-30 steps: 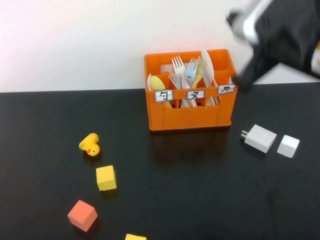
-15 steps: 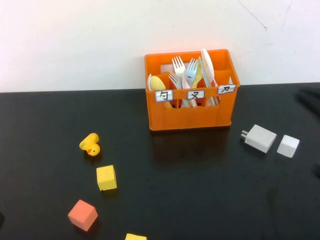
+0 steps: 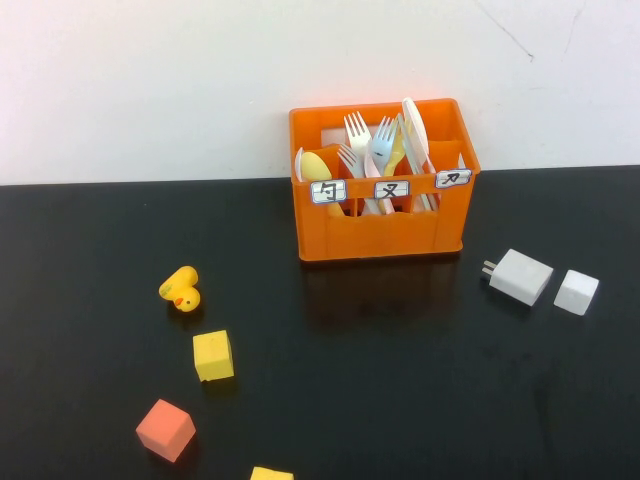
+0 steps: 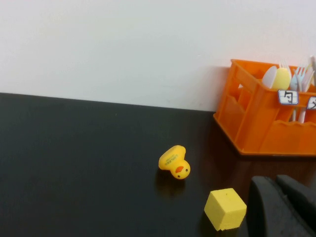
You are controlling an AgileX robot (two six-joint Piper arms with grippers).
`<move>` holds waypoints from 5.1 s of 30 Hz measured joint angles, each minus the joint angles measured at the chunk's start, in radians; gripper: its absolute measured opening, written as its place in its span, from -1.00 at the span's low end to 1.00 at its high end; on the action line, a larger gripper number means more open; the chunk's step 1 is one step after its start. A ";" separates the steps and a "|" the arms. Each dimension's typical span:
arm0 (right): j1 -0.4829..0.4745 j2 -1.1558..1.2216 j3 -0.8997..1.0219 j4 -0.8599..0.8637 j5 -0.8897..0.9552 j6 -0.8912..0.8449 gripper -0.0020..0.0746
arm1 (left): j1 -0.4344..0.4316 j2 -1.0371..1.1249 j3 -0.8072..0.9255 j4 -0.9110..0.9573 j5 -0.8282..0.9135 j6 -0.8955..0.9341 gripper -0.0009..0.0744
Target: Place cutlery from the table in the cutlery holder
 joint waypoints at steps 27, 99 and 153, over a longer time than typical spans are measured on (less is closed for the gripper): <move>0.000 -0.137 0.311 0.008 -0.032 0.049 -0.95 | 0.000 0.000 -0.006 -0.032 0.007 0.000 -0.98; 0.000 -0.137 0.313 0.208 0.015 0.053 -0.95 | 0.409 0.000 0.213 -0.643 -0.334 0.531 -0.98; 0.000 -0.137 0.317 0.208 0.016 0.053 -0.95 | 0.462 0.000 0.211 -0.755 -0.120 0.706 -0.98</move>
